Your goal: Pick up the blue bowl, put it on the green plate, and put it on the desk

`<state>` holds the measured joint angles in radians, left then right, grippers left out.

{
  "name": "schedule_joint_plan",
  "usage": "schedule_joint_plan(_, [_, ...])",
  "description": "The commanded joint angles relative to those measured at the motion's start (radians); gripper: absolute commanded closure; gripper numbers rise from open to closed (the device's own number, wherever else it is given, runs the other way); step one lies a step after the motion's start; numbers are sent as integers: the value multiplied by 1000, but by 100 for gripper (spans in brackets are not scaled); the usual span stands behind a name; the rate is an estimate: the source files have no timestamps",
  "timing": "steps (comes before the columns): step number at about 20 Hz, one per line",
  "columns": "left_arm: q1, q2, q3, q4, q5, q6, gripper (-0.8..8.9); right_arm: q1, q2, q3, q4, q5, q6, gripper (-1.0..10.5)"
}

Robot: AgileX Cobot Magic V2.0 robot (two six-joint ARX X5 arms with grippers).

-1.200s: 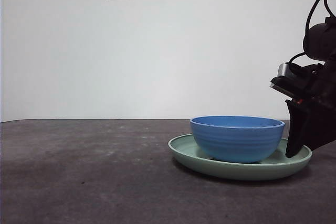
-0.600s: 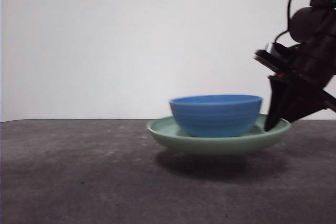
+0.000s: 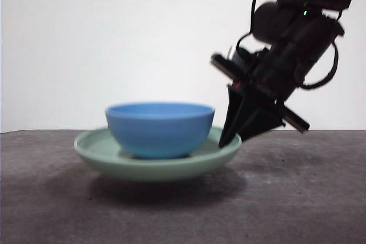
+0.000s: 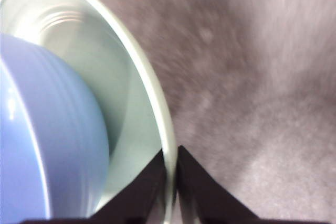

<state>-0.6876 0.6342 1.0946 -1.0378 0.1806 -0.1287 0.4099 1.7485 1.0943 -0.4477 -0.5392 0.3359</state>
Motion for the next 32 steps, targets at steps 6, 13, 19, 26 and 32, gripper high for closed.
schedule_joint_plan(6, [-5, 5, 11, 13, -1, 13, 278, 8, 89, 18, 21, -11, 24, 939])
schedule_joint_plan(13, [-5, 5, 11, 8, -1, 13, 278, 6, 95, 18, 21, 38, 7, 748])
schedule_joint_plan(19, [-5, 5, 11, 7, -1, 13, 278, -67, 34, 19, 14, 49, -3, 556])
schedule_joint_plan(26, [-5, 5, 11, 7, -1, 16, 278, -122, -232, 19, -86, 86, -14, 402])
schedule_joint_plan(32, [-5, 5, 11, 7, -1, 16, 278, -117, -555, 19, -402, 202, -181, 362])
